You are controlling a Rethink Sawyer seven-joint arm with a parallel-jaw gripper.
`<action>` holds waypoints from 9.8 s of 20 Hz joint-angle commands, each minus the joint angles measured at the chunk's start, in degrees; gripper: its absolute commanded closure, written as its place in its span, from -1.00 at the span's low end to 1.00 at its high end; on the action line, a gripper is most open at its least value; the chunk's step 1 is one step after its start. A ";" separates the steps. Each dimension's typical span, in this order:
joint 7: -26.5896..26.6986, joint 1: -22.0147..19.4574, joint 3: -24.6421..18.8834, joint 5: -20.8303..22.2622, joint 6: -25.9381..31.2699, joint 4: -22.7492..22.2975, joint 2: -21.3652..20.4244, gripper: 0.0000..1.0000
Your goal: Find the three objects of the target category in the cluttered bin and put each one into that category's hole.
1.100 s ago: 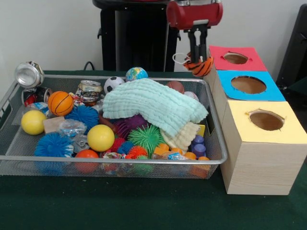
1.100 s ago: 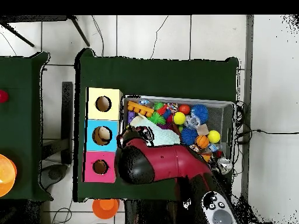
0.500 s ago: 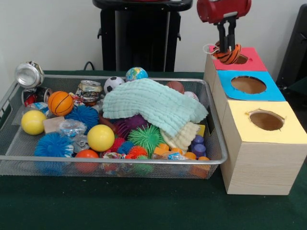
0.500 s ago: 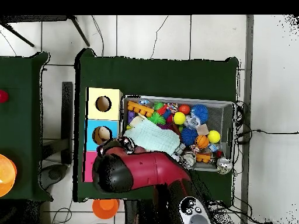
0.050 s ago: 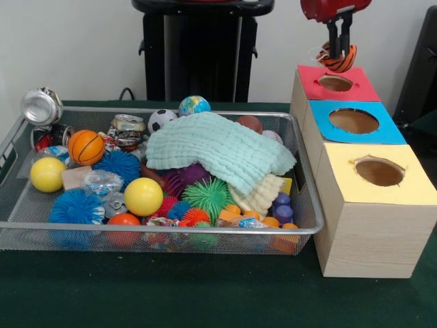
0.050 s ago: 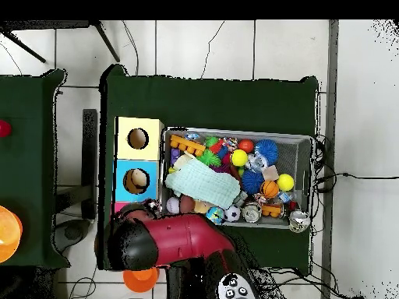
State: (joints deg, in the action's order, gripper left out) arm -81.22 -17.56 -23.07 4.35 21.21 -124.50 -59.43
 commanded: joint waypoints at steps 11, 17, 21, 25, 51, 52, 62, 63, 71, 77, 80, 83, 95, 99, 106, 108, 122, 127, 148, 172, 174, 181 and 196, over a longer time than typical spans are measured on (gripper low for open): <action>-11.02 1.55 2.53 -5.08 5.41 -5.50 -1.99 1.00; -10.64 4.41 8.10 -0.13 12.26 -1.85 -0.13 1.00; -11.61 6.82 11.37 2.13 11.88 0.06 2.43 1.00; -12.36 8.16 12.82 2.04 7.13 0.64 5.98 1.00; -15.04 13.59 15.45 -3.79 -6.61 -2.23 9.10 1.00; -15.16 13.74 15.72 -3.60 -7.30 -1.99 9.77 1.00; -16.94 16.29 17.12 -4.12 -15.43 -0.91 13.60 1.00; -17.06 16.74 17.44 -4.30 -16.06 -0.74 13.67 1.00; -17.60 20.26 19.46 -6.75 -18.76 0.26 13.84 1.00; -17.66 22.25 20.86 -8.74 -19.57 0.50 13.16 1.00; -17.61 23.34 21.61 -9.59 -20.34 0.85 13.19 1.00; -17.45 23.28 21.49 -9.87 -21.52 0.85 13.61 1.00; -15.52 26.39 24.70 -10.60 -23.84 2.38 13.22 1.00; -15.67 27.02 25.13 -10.58 -25.63 2.29 14.19 1.00; -14.81 29.36 27.40 -10.62 -27.25 3.00 14.38 1.00; -14.42 29.34 27.39 -10.48 -27.03 3.31 14.19 1.00; -14.18 30.40 28.89 -10.42 -28.18 4.79 13.79 1.00; -13.64 30.51 29.23 -10.18 -27.93 5.31 13.14 1.00; -13.67 32.36 31.38 -9.88 -26.15 6.42 13.67 1.00; -14.80 39.16 33.28 -17.56 -23.52 8.45 24.89 1.00; -14.40 40.15 34.18 -18.37 -22.35 8.82 25.65 1.00; -13.02 43.02 37.42 -19.64 -14.39 9.98 25.56 1.00; -15.02 47.18 41.18 -21.05 -5.43 11.22 27.16 1.00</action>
State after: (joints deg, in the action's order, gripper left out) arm -82.68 29.03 19.55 -14.65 5.52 -114.94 -39.01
